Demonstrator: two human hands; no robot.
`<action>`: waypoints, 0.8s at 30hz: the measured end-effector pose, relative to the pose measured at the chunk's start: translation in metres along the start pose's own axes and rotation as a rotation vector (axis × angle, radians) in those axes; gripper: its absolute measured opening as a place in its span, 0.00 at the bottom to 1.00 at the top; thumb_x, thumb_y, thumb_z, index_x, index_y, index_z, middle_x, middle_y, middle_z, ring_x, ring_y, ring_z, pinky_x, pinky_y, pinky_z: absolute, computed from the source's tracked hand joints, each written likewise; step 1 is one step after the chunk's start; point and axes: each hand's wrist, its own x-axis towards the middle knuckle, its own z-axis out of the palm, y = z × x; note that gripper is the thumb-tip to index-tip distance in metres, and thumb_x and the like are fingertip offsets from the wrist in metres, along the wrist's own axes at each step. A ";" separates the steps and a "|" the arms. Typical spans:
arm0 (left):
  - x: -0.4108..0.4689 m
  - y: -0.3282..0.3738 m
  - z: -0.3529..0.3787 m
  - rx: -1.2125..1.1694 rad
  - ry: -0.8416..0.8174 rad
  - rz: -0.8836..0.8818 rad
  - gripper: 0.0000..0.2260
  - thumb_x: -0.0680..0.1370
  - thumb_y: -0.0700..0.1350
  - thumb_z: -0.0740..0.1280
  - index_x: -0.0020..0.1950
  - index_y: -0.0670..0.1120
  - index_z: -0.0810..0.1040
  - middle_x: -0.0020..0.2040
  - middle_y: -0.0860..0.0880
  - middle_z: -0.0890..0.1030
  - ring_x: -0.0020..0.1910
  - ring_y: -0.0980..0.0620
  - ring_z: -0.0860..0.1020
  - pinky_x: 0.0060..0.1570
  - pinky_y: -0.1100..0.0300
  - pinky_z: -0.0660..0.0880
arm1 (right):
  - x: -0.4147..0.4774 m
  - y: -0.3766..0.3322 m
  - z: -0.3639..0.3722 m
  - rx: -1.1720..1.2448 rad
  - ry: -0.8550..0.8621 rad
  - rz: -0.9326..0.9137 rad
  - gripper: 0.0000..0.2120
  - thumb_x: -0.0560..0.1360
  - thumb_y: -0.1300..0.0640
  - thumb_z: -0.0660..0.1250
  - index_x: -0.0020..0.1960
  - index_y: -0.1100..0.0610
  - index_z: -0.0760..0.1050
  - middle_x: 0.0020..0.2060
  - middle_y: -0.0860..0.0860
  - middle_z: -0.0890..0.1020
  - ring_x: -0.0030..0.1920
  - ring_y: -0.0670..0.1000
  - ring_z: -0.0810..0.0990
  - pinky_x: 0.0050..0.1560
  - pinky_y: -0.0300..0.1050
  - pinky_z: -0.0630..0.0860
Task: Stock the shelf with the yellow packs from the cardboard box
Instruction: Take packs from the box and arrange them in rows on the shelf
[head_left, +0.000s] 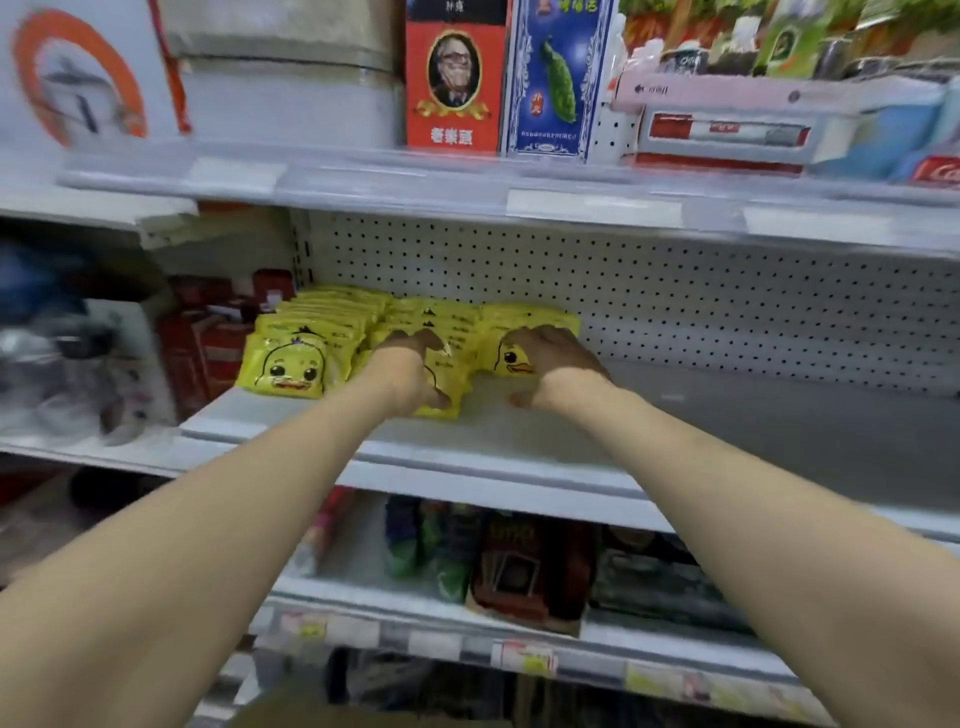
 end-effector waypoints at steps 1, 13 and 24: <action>-0.018 -0.005 0.001 -0.001 -0.011 0.004 0.35 0.68 0.53 0.78 0.71 0.47 0.70 0.68 0.41 0.72 0.66 0.42 0.72 0.61 0.55 0.71 | -0.014 -0.011 0.001 -0.002 -0.022 -0.002 0.35 0.71 0.49 0.76 0.73 0.49 0.65 0.68 0.54 0.72 0.68 0.58 0.69 0.62 0.51 0.73; -0.190 -0.080 0.040 0.056 -0.132 -0.019 0.35 0.66 0.50 0.79 0.70 0.51 0.69 0.63 0.43 0.71 0.62 0.41 0.71 0.62 0.46 0.72 | -0.146 -0.115 0.069 0.065 -0.183 -0.134 0.38 0.67 0.46 0.78 0.73 0.48 0.66 0.67 0.53 0.71 0.68 0.57 0.68 0.62 0.55 0.73; -0.264 -0.152 0.116 0.077 -0.282 -0.135 0.33 0.68 0.50 0.78 0.71 0.52 0.69 0.66 0.43 0.71 0.64 0.40 0.71 0.61 0.46 0.73 | -0.194 -0.150 0.164 0.047 -0.427 -0.155 0.35 0.70 0.46 0.76 0.72 0.48 0.67 0.69 0.54 0.70 0.70 0.57 0.68 0.65 0.55 0.71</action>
